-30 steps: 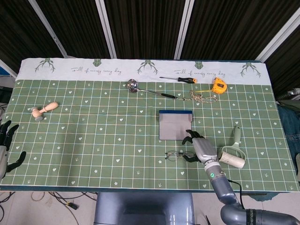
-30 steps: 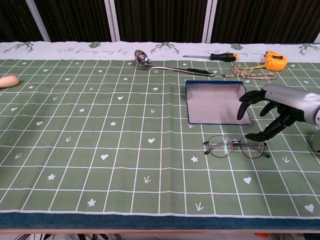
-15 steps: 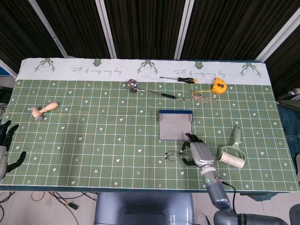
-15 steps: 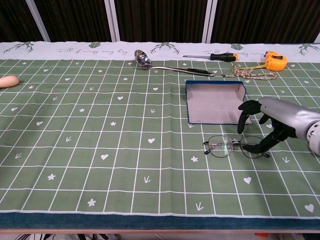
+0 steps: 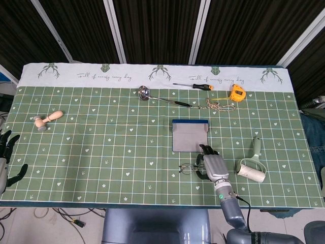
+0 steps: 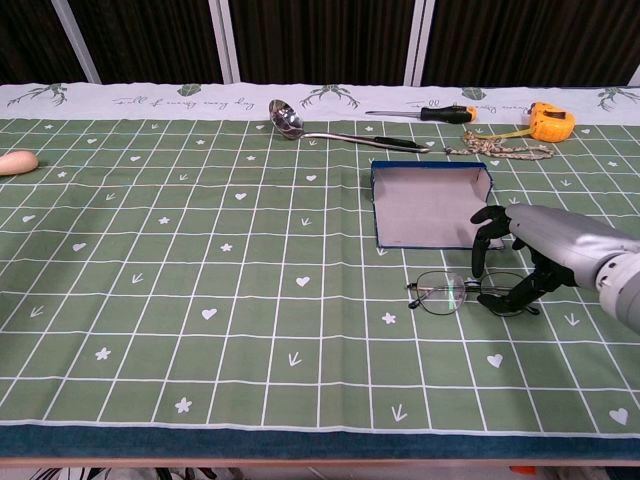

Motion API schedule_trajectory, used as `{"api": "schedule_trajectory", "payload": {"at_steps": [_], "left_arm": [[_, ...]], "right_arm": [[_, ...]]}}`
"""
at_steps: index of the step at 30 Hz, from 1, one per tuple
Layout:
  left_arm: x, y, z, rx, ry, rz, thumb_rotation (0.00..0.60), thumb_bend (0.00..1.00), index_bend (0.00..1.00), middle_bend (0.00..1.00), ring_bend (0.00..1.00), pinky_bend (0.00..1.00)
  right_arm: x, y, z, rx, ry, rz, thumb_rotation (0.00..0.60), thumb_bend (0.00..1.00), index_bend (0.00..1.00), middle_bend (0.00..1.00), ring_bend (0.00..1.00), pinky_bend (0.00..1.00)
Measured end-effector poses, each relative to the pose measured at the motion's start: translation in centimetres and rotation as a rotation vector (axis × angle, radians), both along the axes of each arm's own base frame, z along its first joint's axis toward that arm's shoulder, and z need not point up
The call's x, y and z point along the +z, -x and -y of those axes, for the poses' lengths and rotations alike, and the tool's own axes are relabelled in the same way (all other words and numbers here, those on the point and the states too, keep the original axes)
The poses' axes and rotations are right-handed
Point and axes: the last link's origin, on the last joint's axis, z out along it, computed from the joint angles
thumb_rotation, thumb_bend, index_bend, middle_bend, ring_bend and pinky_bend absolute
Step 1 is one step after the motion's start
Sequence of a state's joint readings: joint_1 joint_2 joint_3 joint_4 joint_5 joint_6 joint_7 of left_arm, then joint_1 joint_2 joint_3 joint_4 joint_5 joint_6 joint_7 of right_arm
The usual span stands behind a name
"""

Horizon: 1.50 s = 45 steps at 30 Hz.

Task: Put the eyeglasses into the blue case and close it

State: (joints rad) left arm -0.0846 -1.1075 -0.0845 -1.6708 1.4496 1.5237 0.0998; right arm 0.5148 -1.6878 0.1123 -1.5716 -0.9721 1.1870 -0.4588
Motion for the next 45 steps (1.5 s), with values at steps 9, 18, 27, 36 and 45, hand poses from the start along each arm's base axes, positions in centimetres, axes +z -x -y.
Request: {"api": "schedule_trajectory", "payload": {"at_steps": [9,18,27,36,45], "left_arm": [[0.1,0.1,0.0,0.0,-0.004,0.001,0.6,0.31,0.09,0.0,0.0,0.0],[0.1,0.0,0.0,0.001,-0.004,0.0,0.6,0.31,0.09,0.0,0.0,0.0],[0.1,0.1,0.0,0.001,-0.004,0.0,0.6,0.31,0.09,0.0,0.0,0.0],[0.1,0.1,0.0,0.001,-0.004,0.0,0.6,0.31,0.09,0.0,0.0,0.0],[0.0,0.0,0.0,0.001,-0.005,0.0,0.6,0.31,0.09,0.0,0.0,0.0]], "right_arm": [[-0.3,0.0,0.2,-0.003,-0.01,-0.001,0.6,0.4,0.55,0.12,0.1,0.22],[-0.5,-0.3,0.3,-0.001,-0.01,0.006,0.6,0.44,0.59,0.12,0.1,0.22],[-0.6,-0.5,0.4,-0.002,-0.009,0.015,0.6,0.51,0.63,0.12,0.1,0.22],[-0.1,-1.0,1.0,0.015,-0.004,0.022,0.6,0.53,0.64,0.12,0.1,0.22],[1.7,-2.3,4.3,0.072,0.046,0.007,0.6,0.53,0.66,0.12,0.09,0.21]]}}
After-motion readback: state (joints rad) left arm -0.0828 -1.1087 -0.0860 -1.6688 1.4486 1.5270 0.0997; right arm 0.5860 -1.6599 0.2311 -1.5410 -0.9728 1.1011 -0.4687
